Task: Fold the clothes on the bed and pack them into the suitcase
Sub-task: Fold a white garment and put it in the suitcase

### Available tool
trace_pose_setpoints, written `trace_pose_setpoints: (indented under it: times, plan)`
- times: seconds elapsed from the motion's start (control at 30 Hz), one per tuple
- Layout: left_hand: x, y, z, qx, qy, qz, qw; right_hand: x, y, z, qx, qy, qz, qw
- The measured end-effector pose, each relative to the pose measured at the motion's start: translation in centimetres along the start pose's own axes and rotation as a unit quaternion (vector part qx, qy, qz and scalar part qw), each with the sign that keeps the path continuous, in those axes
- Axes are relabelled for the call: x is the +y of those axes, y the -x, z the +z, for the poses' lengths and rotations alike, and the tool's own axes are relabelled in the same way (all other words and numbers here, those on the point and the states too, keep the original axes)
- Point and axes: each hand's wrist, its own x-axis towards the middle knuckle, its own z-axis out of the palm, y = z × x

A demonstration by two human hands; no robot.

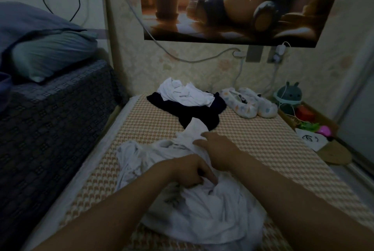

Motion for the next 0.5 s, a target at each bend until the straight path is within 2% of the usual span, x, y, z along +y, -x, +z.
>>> trace_pose_setpoints:
  times: [0.07,0.1,0.13,0.17,0.2,0.23,0.27,0.3,0.4,0.47,0.5]
  plan:
    - [-0.4,0.6,-0.9,-0.044,0.051,-0.004,0.998,0.2,-0.7,0.9,-0.02,0.057,-0.04,0.997]
    - [-0.8,1.1,-1.5,-0.02,0.093,-0.013,0.995,0.2,-1.1,1.3,-0.029,0.081,-0.058,0.995]
    - [-1.5,1.5,-2.2,0.034,0.133,-0.027,0.99,-0.2,-1.5,1.2,-0.012,0.085,-0.084,0.993]
    - [-2.6,1.5,-2.8,0.117,0.122,-0.05,0.984,-0.7,-1.9,1.3,0.017,0.07,-0.101,0.992]
    - [-4.2,1.5,-3.4,0.206,0.062,-0.077,0.973,-1.0,-2.2,0.9,0.06,0.043,-0.105,0.992]
    - [-5.9,1.5,-3.8,0.264,-0.024,-0.105,0.959,-0.9,-2.6,0.4,0.078,0.03,-0.093,0.992]
    - [-7.3,1.7,-3.9,0.276,-0.097,-0.134,0.947,-0.6,-3.0,0.0,0.062,0.047,-0.057,0.995]
    - [-8.4,1.9,-3.9,0.248,-0.155,-0.158,0.943,-0.2,-3.2,0.0,0.05,0.071,-0.023,0.996]
    - [-10.3,1.4,-3.0,0.161,-0.21,-0.215,0.94,2.9,-2.6,0.3,0.131,0.116,-0.01,0.985]
    - [-10.2,0.5,-3.0,0.177,-0.237,-0.221,0.929,5.9,-1.9,1.2,0.21,0.114,0.057,0.969]
    - [-10.0,0.0,-3.2,0.21,-0.246,-0.216,0.921,6.1,-0.5,0.7,0.214,0.126,0.115,0.962]
